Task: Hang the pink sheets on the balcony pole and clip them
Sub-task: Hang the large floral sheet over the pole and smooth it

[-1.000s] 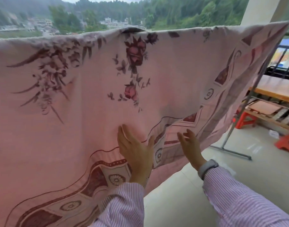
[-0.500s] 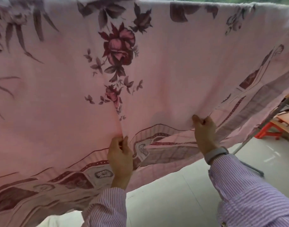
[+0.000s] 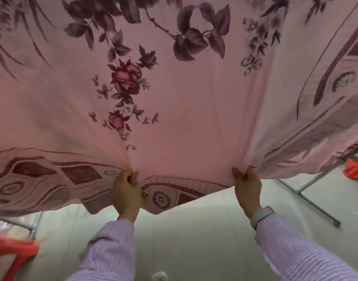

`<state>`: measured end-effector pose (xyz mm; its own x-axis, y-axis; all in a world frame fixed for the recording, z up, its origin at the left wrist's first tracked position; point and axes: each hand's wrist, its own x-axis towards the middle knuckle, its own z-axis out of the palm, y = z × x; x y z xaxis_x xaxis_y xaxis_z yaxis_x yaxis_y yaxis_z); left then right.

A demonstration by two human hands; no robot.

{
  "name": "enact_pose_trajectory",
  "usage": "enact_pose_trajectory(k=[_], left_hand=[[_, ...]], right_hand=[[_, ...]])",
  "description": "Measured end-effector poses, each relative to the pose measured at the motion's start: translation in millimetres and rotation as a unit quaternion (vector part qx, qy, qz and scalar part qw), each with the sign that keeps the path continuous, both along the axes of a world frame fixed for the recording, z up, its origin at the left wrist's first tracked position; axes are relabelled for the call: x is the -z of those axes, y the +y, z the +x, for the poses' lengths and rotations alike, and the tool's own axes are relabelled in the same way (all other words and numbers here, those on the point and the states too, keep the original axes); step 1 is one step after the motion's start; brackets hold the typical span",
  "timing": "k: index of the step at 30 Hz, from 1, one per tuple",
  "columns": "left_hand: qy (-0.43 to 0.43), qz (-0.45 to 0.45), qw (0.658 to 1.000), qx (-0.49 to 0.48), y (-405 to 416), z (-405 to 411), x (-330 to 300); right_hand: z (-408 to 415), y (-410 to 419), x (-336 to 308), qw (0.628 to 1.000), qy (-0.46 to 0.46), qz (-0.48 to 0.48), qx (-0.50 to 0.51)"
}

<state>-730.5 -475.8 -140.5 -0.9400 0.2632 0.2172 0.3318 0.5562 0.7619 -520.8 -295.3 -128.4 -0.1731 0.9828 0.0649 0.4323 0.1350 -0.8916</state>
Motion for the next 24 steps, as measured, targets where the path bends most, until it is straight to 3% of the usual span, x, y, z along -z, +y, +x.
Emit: enact_pose_trajectory(k=[4,7,10,16,18,21,24], left_hand=[[0.014,0.017,0.999,-0.029,-19.8,31.5,-9.5],[0.019,-0.071,0.997,0.008,-19.3,16.8,-8.4],[0.019,-0.084,0.996,0.023,-25.2,18.8,3.4],[-0.064,-0.157,0.985,0.032,-37.3,29.9,39.4],[-0.095,-0.167,0.981,0.031,-31.8,22.3,32.6],[-0.113,-0.115,0.987,0.013,-18.3,13.0,15.6],[-0.031,-0.085,0.995,0.04,0.0,21.4,0.8]], right_hand=[[20.8,-21.1,8.6,0.998,-0.023,0.059,0.01],[14.7,-15.2,10.3,0.993,-0.104,0.062,-0.015],[15.9,-15.8,15.6,0.987,-0.141,0.076,-0.015],[34.6,-28.4,44.3,0.962,-0.268,-0.012,-0.053],[30.3,-22.8,43.7,0.961,-0.267,-0.046,-0.055],[27.9,-12.2,39.3,0.973,-0.194,-0.104,-0.066],[35.8,-6.7,36.6,0.984,-0.119,-0.119,-0.052]])
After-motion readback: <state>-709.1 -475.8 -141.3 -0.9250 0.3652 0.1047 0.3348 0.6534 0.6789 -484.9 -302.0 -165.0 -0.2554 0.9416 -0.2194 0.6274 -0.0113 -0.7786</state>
